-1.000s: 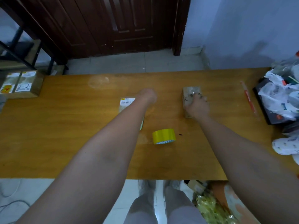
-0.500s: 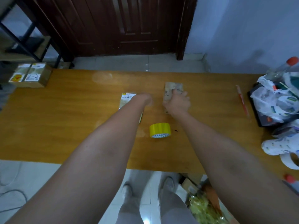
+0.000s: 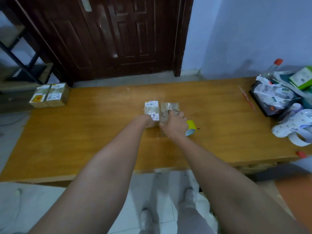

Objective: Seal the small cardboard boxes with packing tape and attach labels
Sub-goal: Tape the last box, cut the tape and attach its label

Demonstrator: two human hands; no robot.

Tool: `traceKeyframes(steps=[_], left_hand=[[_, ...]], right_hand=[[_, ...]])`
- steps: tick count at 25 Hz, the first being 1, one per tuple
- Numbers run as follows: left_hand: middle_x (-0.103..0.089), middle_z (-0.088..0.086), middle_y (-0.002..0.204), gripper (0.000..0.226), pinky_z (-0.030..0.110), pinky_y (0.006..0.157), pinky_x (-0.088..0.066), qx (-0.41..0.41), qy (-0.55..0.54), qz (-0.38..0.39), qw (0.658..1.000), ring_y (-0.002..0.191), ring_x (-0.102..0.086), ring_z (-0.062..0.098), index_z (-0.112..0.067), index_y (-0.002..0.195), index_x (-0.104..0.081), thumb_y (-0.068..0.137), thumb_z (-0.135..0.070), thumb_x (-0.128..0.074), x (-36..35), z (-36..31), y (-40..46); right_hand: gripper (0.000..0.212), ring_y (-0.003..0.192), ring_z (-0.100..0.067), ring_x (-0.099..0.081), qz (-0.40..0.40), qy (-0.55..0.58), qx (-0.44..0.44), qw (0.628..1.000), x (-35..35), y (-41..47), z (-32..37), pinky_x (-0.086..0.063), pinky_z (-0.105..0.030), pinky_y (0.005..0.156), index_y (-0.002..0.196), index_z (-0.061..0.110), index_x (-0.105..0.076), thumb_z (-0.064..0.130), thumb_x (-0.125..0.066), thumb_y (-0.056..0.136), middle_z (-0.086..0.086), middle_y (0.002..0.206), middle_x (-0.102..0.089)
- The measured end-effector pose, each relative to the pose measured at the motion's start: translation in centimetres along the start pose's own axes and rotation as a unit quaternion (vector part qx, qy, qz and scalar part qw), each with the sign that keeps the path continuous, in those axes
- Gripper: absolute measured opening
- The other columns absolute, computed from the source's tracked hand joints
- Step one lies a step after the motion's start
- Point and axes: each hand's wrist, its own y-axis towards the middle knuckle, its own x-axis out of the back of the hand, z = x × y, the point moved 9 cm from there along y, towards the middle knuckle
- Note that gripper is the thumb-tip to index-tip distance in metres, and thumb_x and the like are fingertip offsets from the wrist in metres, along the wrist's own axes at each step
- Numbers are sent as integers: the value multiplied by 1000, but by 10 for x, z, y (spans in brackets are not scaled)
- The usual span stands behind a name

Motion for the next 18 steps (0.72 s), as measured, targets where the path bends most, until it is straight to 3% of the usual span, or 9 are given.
traceKeyframes(steps=[3,6,14,18], left_hand=[[-55,9,135,36,39,104,-42,-4,14,37,999,123,-54,27,-9,129,-52,101,-27,-40,-45,30,-5],[-53,12,136,41,37,94,-46,-2,-6,59,998,121,-55,28,-6,135,-49,101,-28,-40,-79,49,-4],[-60,12,125,30,33,80,-46,11,-97,-31,995,111,-60,29,-10,119,-60,93,-21,-51,-116,57,19],[-59,15,127,31,33,82,-46,27,-111,-40,993,114,-58,30,-7,120,-60,94,-22,-53,-119,60,23]], right_hand=[[63,111,-33,-48,11,-19,-7,1000,-30,-40,10,-39,-35,68,127,25,-41,56,-66,78,-14,128,-41],[71,115,-32,-45,32,-29,-10,999,-62,-65,16,-46,-37,74,134,28,-34,61,-64,78,-14,132,-38],[77,115,-28,-41,95,-50,-9,994,-127,-76,14,-47,-36,75,141,31,-24,64,-60,80,-14,137,-32],[73,114,-28,-41,91,-39,10,995,-122,-72,11,-46,-36,74,135,32,-34,70,-57,78,-12,135,-32]])
